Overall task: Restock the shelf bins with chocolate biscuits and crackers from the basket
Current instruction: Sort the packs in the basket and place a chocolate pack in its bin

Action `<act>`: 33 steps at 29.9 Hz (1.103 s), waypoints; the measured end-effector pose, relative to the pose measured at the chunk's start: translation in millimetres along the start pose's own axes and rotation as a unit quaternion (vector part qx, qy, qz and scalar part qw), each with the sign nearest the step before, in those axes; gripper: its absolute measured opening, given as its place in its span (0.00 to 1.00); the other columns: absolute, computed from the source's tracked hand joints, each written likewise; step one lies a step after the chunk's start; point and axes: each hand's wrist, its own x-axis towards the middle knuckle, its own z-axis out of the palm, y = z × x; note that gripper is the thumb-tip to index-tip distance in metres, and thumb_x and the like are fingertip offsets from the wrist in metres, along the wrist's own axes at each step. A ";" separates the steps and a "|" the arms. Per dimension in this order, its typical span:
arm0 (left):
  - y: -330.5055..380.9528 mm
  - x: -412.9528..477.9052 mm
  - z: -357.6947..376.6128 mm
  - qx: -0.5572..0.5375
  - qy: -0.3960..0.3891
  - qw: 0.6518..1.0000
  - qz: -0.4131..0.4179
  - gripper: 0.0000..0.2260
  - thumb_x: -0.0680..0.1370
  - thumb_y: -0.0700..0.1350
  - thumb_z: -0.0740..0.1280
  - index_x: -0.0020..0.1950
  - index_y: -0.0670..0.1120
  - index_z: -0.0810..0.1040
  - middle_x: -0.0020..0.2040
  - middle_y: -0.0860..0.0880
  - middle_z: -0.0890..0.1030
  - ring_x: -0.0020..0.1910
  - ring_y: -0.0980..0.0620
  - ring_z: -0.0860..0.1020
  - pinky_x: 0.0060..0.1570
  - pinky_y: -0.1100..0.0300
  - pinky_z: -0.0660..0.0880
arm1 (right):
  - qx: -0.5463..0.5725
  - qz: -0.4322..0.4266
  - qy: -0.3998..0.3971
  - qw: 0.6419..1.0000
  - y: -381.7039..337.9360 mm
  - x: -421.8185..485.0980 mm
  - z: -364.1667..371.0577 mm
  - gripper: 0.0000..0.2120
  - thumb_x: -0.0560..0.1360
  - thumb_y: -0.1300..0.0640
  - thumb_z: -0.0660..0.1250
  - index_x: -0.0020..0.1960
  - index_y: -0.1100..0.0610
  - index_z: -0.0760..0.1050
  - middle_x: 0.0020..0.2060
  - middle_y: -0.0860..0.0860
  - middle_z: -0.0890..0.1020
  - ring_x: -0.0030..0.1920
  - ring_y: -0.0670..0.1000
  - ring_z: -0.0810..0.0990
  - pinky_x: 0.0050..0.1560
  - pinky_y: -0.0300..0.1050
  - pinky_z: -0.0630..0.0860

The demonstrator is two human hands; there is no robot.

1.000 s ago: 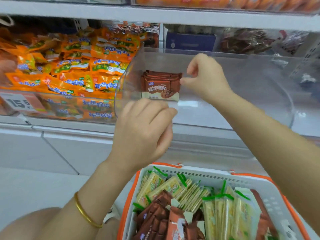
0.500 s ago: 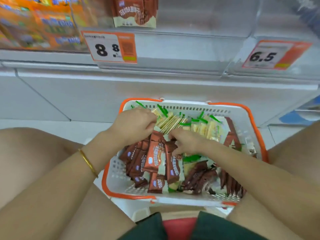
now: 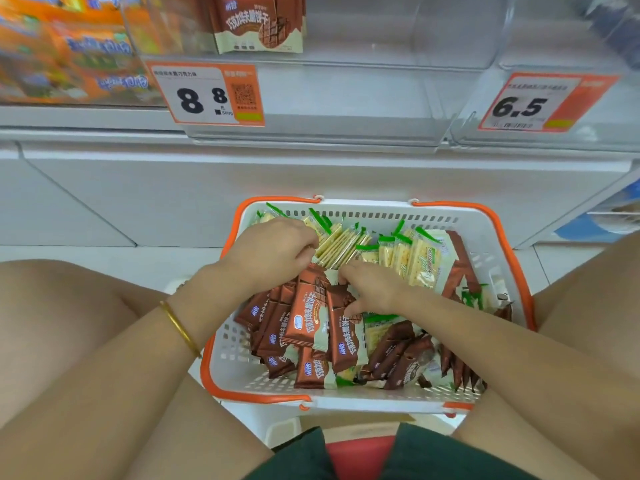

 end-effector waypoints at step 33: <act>-33.6 15.4 -189.6 -0.208 0.409 0.882 -0.110 0.15 0.78 0.44 0.65 0.65 0.45 0.72 0.57 0.49 0.76 0.54 0.54 0.75 0.52 0.62 0.74 | 0.530 -0.054 0.284 0.798 -57.7 -25.4 -316.3 0.08 0.73 0.65 0.70 0.47 0.56 0.73 0.39 0.54 0.82 0.33 0.49 0.82 0.27 0.40 0.78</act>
